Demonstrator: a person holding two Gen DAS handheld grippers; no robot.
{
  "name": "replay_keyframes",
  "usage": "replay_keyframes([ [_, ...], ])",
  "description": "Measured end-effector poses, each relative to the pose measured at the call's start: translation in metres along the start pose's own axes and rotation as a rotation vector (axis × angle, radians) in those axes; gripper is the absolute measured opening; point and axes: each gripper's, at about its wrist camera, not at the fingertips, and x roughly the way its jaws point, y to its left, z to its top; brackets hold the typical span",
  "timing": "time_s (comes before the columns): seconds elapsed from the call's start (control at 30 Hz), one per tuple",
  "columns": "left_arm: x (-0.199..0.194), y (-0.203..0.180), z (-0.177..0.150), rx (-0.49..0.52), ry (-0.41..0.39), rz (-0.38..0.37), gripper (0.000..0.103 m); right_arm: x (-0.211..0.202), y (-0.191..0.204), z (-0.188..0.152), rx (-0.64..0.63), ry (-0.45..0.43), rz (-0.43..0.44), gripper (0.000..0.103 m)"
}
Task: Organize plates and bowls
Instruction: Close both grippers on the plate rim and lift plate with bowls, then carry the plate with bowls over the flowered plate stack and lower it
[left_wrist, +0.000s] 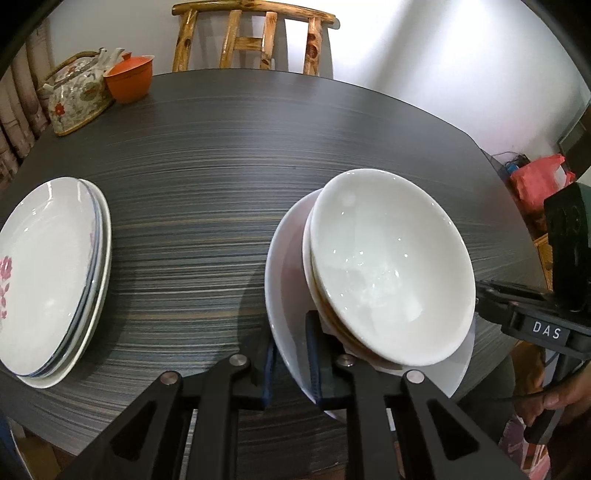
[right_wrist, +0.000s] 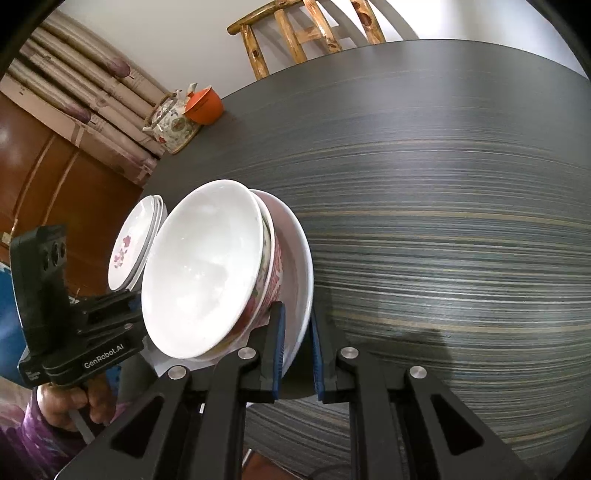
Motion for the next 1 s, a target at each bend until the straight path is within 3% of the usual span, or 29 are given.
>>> replay_keyframes([
  [1.0,-0.041,0.019,0.004,-0.07,-0.074,0.049,0.012,0.001,0.04,0.01,-0.049,0.003,0.035,0.014],
])
